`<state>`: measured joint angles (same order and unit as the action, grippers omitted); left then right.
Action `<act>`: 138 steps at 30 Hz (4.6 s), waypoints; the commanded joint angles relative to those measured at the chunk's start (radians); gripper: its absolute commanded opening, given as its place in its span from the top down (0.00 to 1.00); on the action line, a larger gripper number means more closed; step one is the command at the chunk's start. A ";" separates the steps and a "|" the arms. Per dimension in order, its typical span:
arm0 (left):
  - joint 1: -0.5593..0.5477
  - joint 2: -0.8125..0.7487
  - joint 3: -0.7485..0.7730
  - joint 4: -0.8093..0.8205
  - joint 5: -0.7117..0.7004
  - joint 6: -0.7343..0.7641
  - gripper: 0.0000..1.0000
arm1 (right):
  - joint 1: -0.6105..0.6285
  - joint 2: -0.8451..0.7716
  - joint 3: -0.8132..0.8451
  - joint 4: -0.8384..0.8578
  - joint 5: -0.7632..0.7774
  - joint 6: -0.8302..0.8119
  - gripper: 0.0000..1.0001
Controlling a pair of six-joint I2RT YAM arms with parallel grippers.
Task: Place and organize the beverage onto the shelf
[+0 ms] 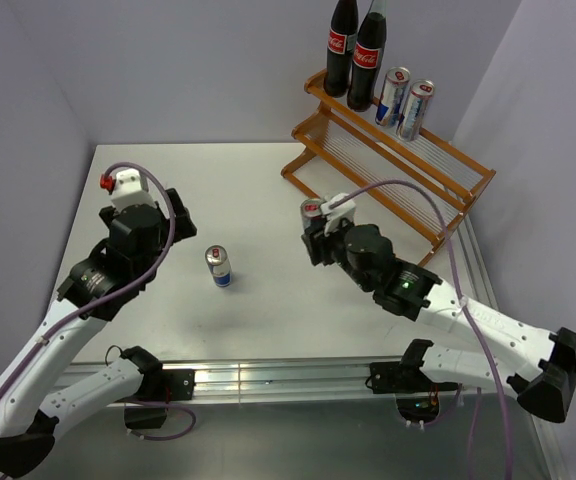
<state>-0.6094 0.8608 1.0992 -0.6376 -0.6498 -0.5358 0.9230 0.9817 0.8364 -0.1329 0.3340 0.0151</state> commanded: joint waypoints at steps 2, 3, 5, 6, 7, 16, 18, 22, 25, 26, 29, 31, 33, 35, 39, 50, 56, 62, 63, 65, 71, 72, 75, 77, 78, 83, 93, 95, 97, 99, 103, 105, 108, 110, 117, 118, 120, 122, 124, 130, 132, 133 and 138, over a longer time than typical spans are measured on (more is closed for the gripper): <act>0.000 -0.057 -0.053 0.088 -0.085 0.034 0.01 | -0.130 -0.107 -0.003 0.256 0.113 0.022 1.00; -0.001 -0.055 -0.065 0.092 -0.094 0.034 0.01 | -0.165 -0.115 -0.002 0.257 0.108 0.019 1.00; 0.000 -0.043 -0.064 0.088 -0.097 0.036 0.00 | -0.248 -0.136 -0.003 0.269 0.115 -0.004 1.00; 0.002 -0.040 -0.059 0.088 -0.096 0.036 0.00 | -0.274 -0.146 -0.002 0.283 0.103 -0.004 1.00; 0.002 -0.034 -0.059 0.087 -0.085 0.037 0.01 | -0.298 -0.159 -0.002 0.292 0.099 -0.033 1.00; 0.030 -0.012 -0.067 0.095 -0.039 0.062 0.01 | -0.573 -0.155 0.098 0.325 0.048 -0.141 1.00; 0.031 -0.020 -0.074 0.111 -0.019 0.069 0.00 | -0.627 -0.137 0.148 0.308 0.007 -0.132 1.00; 0.046 -0.020 -0.078 0.121 0.016 0.079 0.01 | -0.774 -0.057 0.245 0.266 -0.076 -0.107 1.00; 0.056 -0.016 -0.076 0.119 0.024 0.082 0.01 | -0.822 0.000 0.312 0.240 -0.130 -0.104 1.00; 0.057 -0.016 -0.078 0.121 0.027 0.083 0.00 | -0.848 0.015 0.346 0.234 -0.147 -0.103 1.00; 0.065 -0.019 -0.079 0.127 0.044 0.088 0.01 | -0.903 0.064 0.378 0.240 -0.213 -0.112 1.00; 0.071 -0.026 -0.082 0.134 0.058 0.092 0.01 | -0.918 0.100 0.391 0.256 -0.266 -0.107 1.00; 0.076 -0.035 -0.088 0.142 0.070 0.099 0.00 | -0.984 0.130 0.405 0.268 -0.327 -0.092 1.00; 0.079 -0.040 -0.091 0.148 0.081 0.102 0.01 | -1.013 0.146 0.400 0.289 -0.366 -0.090 1.00; 0.080 -0.031 -0.091 0.148 0.093 0.106 0.01 | -1.058 0.181 0.421 0.277 -0.455 -0.121 1.00; 0.080 -0.026 -0.094 0.154 0.114 0.115 0.00 | -1.098 0.287 0.443 0.248 -0.593 -0.113 1.00; 0.080 -0.022 -0.093 0.154 0.118 0.115 0.00 | -1.110 0.308 0.444 0.242 -0.601 -0.104 0.94; 0.079 -0.023 -0.096 0.156 0.119 0.117 0.01 | -1.113 0.330 0.452 0.237 -0.593 -0.107 0.81; 0.080 -0.023 -0.096 0.156 0.121 0.117 0.00 | -1.113 0.330 0.452 0.236 -0.593 -0.110 0.79; 0.079 -0.025 -0.098 0.158 0.121 0.119 0.00 | -1.113 0.328 0.451 0.230 -0.590 -0.109 0.69; 0.080 -0.023 -0.098 0.158 0.127 0.119 0.00 | -1.113 0.308 0.449 0.207 -0.605 -0.121 0.51; 0.080 -0.023 -0.098 0.158 0.127 0.119 0.00 | -1.115 0.307 0.448 0.205 -0.613 -0.124 0.43; 0.079 -0.023 -0.098 0.158 0.125 0.117 0.00 | -1.115 0.293 0.445 0.199 -0.622 -0.122 0.16; 0.080 -0.023 -0.099 0.158 0.125 0.119 0.00 | -1.113 0.288 0.445 0.194 -0.609 -0.118 0.06; 0.080 -0.023 -0.099 0.156 0.125 0.117 0.01 | -1.115 0.287 0.444 0.193 -0.607 -0.121 0.06; 0.080 -0.019 -0.098 0.156 0.130 0.114 0.00 | -1.113 0.244 0.420 0.208 -0.566 -0.106 0.00; 0.080 0.035 -0.058 0.116 0.102 0.013 0.01 | -1.115 0.086 0.337 0.173 -0.460 0.052 0.00; 0.080 0.064 -0.045 0.092 0.098 -0.039 0.00 | -1.112 0.054 0.297 0.177 -0.526 0.116 0.00; 0.080 0.082 -0.025 0.079 0.114 -0.078 0.00 | -1.092 0.011 0.283 0.144 -0.476 0.143 0.00; 0.080 0.112 -0.006 0.062 0.125 -0.093 0.01 | -1.054 -0.044 0.256 0.115 -0.411 0.115 0.00; 0.080 0.159 0.028 0.035 0.174 -0.104 0.01 | -0.865 -0.115 0.228 0.017 -0.293 0.071 0.00; 0.080 0.184 0.034 0.035 0.222 -0.102 0.01 | -0.804 -0.146 0.221 -0.014 -0.233 0.075 0.00; 0.080 0.222 0.042 0.026 0.300 -0.112 0.00 | -0.673 -0.164 0.213 -0.082 -0.150 0.106 0.00; 0.074 0.262 0.047 0.019 0.325 -0.122 0.01 | -0.615 -0.166 0.208 -0.135 -0.144 0.132 0.00; 0.011 0.391 0.083 -0.025 0.305 -0.148 0.01 | -0.569 -0.233 0.057 -0.074 -0.329 0.189 0.00; 0.010 0.403 0.088 -0.036 0.297 -0.156 0.01 | -0.569 -0.238 0.025 -0.068 -0.407 0.190 0.00; 0.005 0.435 0.100 -0.077 0.282 -0.171 0.00 | -0.570 -0.245 0.006 -0.053 -0.460 0.201 0.00; 0.002 0.448 0.094 -0.106 0.265 -0.181 0.00 | -0.572 -0.239 -0.017 -0.047 -0.493 0.246 0.00; 0.002 0.448 0.082 -0.122 0.248 -0.193 0.00 | -0.570 -0.230 -0.028 -0.039 -0.518 0.247 0.00; 0.000 0.442 -0.002 -0.120 0.275 -0.191 0.03 | -0.570 -0.155 0.000 -0.083 -0.527 0.270 0.00; 0.002 0.437 -0.024 -0.099 0.300 -0.184 0.05 | -0.570 -0.133 0.006 -0.093 -0.558 0.278 0.03; 0.000 0.438 -0.036 -0.097 0.302 -0.184 0.06 | -0.570 -0.127 0.006 -0.091 -0.572 0.278 0.04; 0.002 0.448 -0.050 -0.083 0.322 -0.168 0.20 | -0.569 -0.118 -0.011 -0.062 -0.635 0.286 0.07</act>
<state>-0.6041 1.3174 1.0485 -0.7486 -0.3508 -0.7170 0.3492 0.8742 0.8093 -0.2348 -0.2493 0.2886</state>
